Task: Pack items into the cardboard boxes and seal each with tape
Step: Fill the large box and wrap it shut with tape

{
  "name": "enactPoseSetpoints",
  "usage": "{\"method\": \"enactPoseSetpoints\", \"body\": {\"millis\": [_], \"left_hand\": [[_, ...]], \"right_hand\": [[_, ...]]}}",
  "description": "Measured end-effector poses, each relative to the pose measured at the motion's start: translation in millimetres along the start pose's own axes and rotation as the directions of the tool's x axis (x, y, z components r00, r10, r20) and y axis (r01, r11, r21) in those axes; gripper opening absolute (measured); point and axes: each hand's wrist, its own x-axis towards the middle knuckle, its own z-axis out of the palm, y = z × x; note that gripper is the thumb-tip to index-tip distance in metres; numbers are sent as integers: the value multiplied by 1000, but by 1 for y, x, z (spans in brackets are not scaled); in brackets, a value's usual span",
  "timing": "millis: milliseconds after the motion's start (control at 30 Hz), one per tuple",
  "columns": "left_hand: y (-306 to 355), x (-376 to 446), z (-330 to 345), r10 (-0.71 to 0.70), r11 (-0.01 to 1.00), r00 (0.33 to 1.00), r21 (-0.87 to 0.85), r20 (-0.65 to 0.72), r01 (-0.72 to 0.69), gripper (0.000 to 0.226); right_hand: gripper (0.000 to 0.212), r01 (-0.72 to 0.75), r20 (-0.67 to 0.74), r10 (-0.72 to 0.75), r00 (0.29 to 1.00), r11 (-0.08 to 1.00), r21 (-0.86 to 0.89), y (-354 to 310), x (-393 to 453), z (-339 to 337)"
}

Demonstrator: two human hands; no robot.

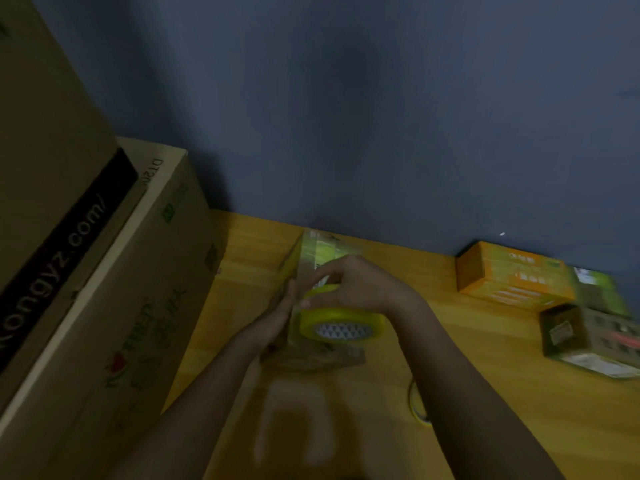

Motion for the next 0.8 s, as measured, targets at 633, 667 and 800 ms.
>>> {"method": "enactPoseSetpoints", "body": {"millis": [633,667,800], "left_hand": [[-22,27,-24,55,960,999,-276,3,-51,50],[-19,25,-25,68,962,998,-266,-19,-70,50],[-16,11,-26,105,991,988,-73,-115,-114,54]], "right_hand": [[49,22,-290,62,955,960,278,6,-2,52],[51,14,-305,64,950,969,246,2,-1,51],[54,-153,-383,147,912,988,15,4,-13,34]]}}
